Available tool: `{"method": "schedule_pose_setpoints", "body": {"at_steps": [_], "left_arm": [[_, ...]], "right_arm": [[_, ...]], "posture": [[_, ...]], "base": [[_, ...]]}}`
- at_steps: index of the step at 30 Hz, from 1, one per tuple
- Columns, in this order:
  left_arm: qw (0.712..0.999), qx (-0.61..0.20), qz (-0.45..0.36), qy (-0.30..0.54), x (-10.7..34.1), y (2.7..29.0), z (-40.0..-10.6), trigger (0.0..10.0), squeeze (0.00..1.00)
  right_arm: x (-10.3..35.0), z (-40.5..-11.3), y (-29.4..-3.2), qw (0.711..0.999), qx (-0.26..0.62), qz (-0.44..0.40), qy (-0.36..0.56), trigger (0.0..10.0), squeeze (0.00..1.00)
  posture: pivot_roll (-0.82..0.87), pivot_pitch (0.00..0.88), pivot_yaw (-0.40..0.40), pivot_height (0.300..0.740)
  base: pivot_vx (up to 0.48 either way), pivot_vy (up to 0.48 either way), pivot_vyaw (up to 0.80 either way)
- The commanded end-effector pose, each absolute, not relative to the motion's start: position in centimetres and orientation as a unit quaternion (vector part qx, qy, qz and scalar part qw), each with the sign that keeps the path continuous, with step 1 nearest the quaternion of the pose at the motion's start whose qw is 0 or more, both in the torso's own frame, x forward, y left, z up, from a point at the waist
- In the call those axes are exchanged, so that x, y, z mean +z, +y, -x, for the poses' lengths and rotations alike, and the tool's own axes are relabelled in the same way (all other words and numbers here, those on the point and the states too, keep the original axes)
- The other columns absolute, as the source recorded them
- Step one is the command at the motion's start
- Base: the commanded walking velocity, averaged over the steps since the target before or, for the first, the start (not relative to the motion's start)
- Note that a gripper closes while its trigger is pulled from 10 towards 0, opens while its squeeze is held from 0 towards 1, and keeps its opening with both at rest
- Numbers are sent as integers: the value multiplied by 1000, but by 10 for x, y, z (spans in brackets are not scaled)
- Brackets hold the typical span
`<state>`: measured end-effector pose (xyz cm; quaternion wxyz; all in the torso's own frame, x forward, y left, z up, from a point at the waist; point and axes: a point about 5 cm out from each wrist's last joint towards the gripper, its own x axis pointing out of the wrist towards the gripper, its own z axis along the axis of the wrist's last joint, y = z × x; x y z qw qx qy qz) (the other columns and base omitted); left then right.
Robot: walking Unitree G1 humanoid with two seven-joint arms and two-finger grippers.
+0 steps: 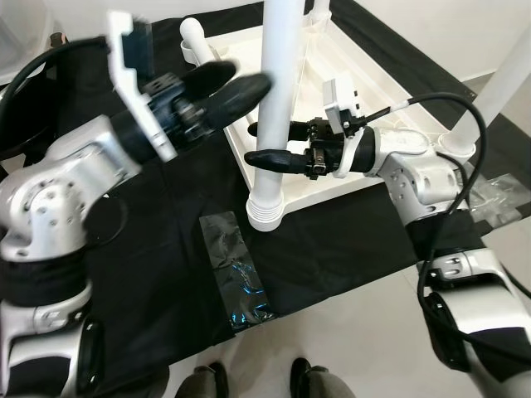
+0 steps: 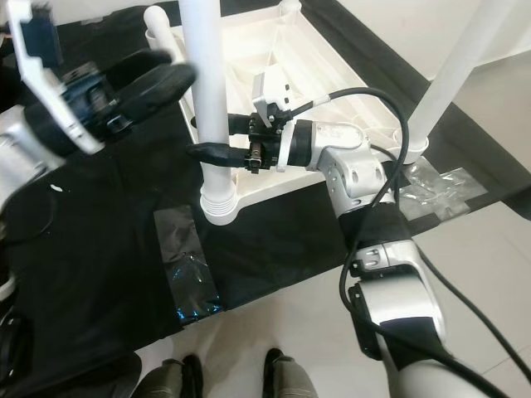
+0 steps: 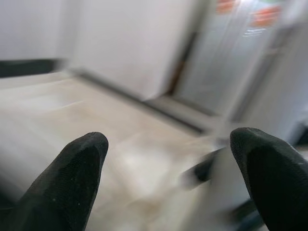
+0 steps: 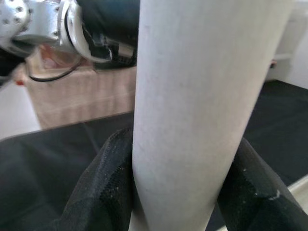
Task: Building children table
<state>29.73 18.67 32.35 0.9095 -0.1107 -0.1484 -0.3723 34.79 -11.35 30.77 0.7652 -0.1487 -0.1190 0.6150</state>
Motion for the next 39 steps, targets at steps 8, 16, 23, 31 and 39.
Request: {"method": "schedule_pose_setpoints", "body": {"at_steps": [8,16,23,31,39], "left_arm": [[994,-86,59,-37,244,249,-296,10000,0],[992,-90,82,-18,228,230,-288,10000,0],[990,-114,83,-4,216,208,-283,10000,0],[990,-122,70,-6,214,199,-283,10000,0],[989,-132,66,-7,214,189,-282,10000,0]], "right_arm": [[252,-347,-102,947,289,142,-19,0,0],[221,-326,-87,973,214,82,7,0,0],[224,-328,-85,981,189,49,12,0,0],[234,-323,-83,989,147,25,13,0,0],[245,-318,-74,986,163,23,-20,10000,0]], "posture": [[10,257,-34,740],[9,262,-39,740],[7,260,-40,740],[4,256,-31,740],[1,249,-28,740]], "base": [[0,0,0],[0,0,0],[0,0,0],[0,0,0],[0,0,0]]}}
